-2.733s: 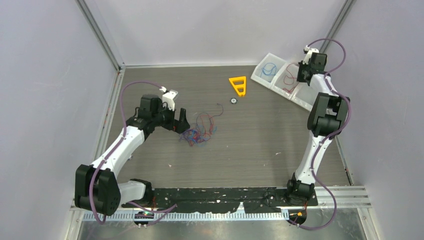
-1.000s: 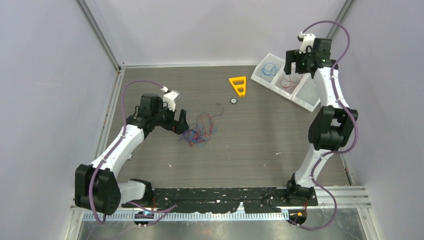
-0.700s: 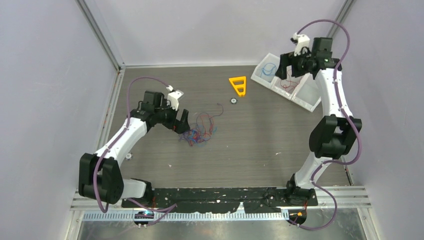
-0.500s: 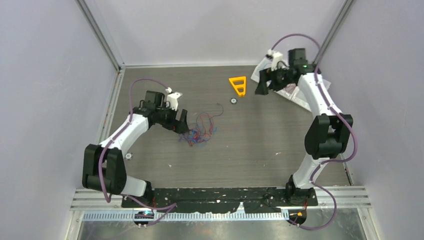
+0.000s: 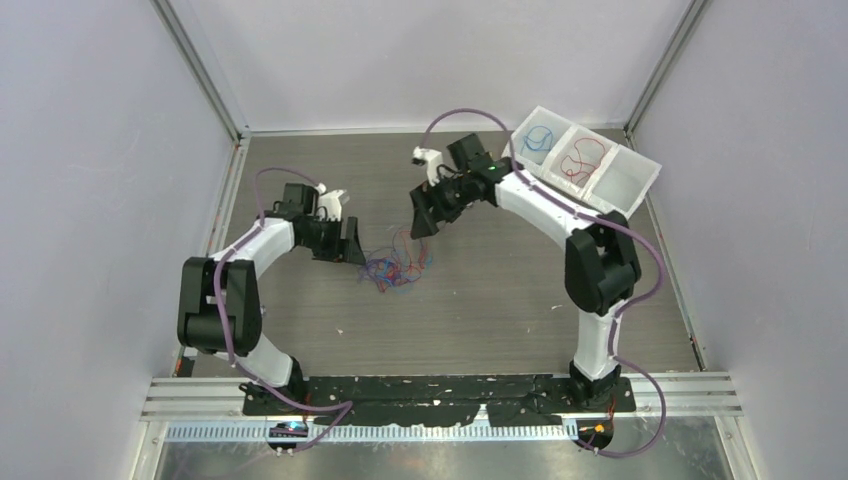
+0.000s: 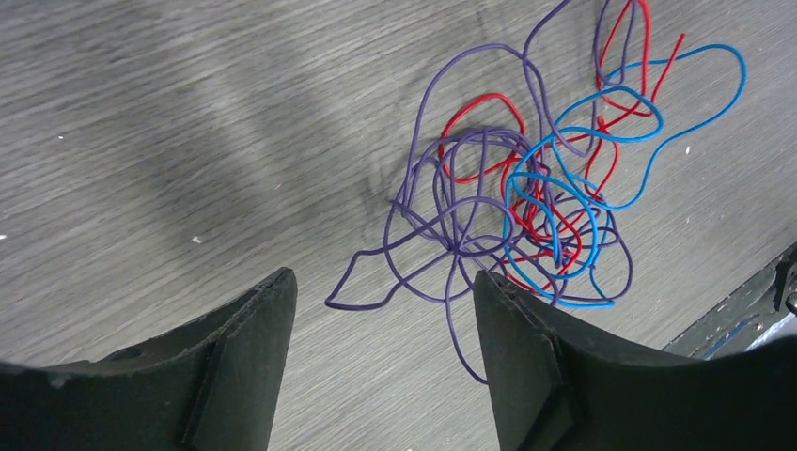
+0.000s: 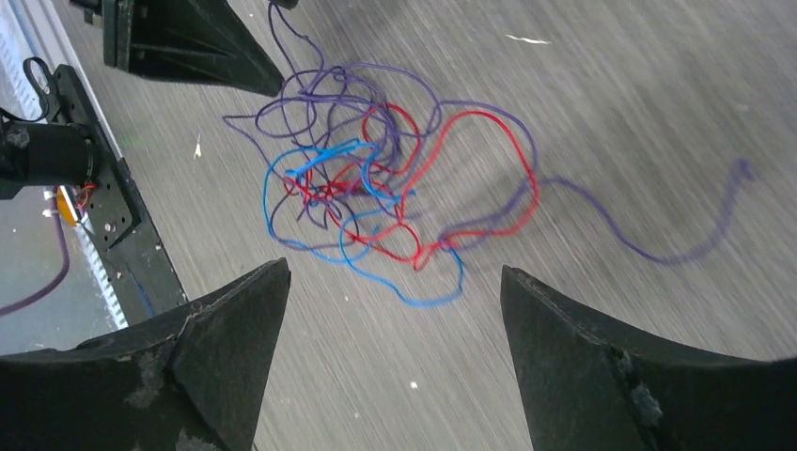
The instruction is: Untangle the cables
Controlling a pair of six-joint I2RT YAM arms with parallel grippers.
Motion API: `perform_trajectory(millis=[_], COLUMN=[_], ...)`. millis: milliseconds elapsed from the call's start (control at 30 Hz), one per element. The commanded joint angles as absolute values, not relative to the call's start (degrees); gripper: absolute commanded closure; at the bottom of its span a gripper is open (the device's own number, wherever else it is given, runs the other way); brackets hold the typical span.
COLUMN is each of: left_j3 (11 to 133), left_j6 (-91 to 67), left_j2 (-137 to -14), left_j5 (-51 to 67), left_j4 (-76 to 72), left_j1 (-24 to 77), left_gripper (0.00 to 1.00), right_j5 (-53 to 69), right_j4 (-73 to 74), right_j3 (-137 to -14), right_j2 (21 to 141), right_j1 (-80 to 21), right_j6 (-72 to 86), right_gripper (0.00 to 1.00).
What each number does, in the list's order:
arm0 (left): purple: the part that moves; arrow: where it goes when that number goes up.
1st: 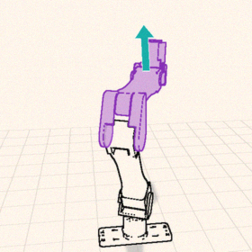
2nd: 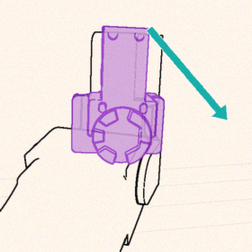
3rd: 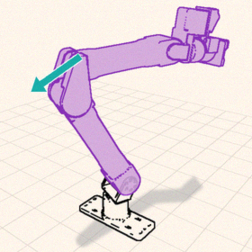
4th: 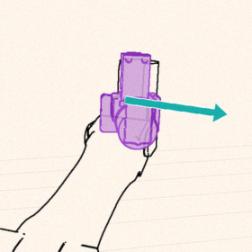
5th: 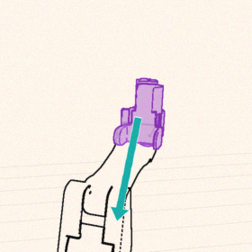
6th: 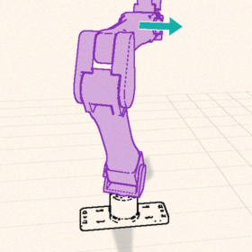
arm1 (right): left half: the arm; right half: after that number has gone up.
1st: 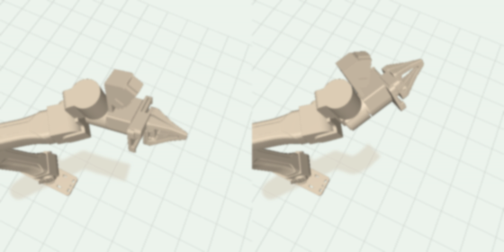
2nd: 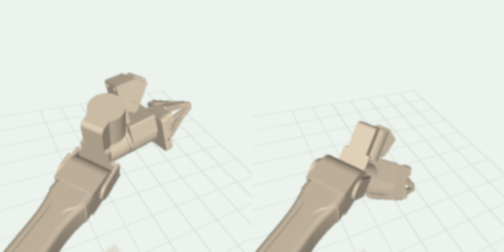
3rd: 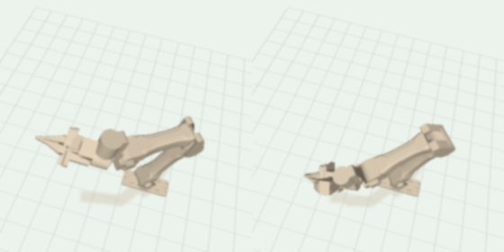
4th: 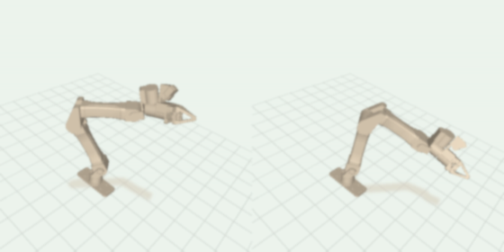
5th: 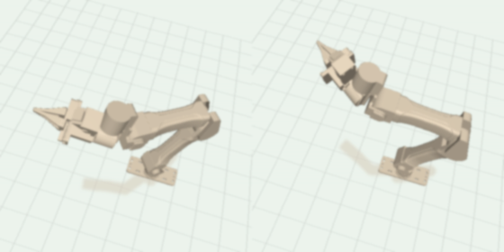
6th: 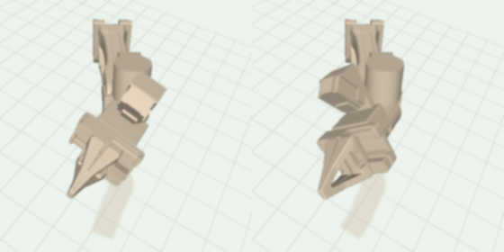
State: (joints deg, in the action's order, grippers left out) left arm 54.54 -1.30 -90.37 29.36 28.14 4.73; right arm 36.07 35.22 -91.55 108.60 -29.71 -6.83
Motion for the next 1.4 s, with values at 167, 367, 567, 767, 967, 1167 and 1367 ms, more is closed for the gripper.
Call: perform_trajectory(millis=[167, 367, 567, 767, 967, 1167, 1367], left_j3=[56.91, 55.91, 55.42, 59.21, 68.37, 79.18, 89.84], left_j6=[-2.54, -2.73, -0.6, -1.83, -6.34, -10.46, -12.54], left_j2=[-94.28, -89.83, -76.5, -63.77, -56.58, -54.83, -56.37], left_j5=[32.09, 33.1, 35.94, 36.83, 36.26, 34.35, 31.86], left_j4=[26.2, 24.95, 26.7, 28.55, 26.5, 23.56, 20.36], left_j1=[4.74, 3.38, 1.37, 1.04, -1.83, -3.82, -5.02], left_gripper=[0.53, 0.88, 1.0, 1.0, 1.0, 1.0, 1.0], right_j5=[24.3, 13.53, 4.21, 1.89, 1.16, 0.36, 0.58], right_j4=[27.26, 27.99, 29.44, 29.53, 29.17, 27.92, 28.5], right_j3=[-98.43, -101.7, -99.94, -93.47, -86.91, -80.74, -79.74], right_j2=[118.94, 124.77, 127.21, 124.88, 122.16, 120.14, 120.46], right_j1=[-40.54, -43.3, -43.81, -43.77, -43.7, -43.31, -43.15], right_j6=[-0.1, -0.14, -5.73, -10.02, -13.39, -15.32, -14.45], right_gripper=[0.1, 0.15, 0.33, 0.46, 0.51, 0.51, 0.53])
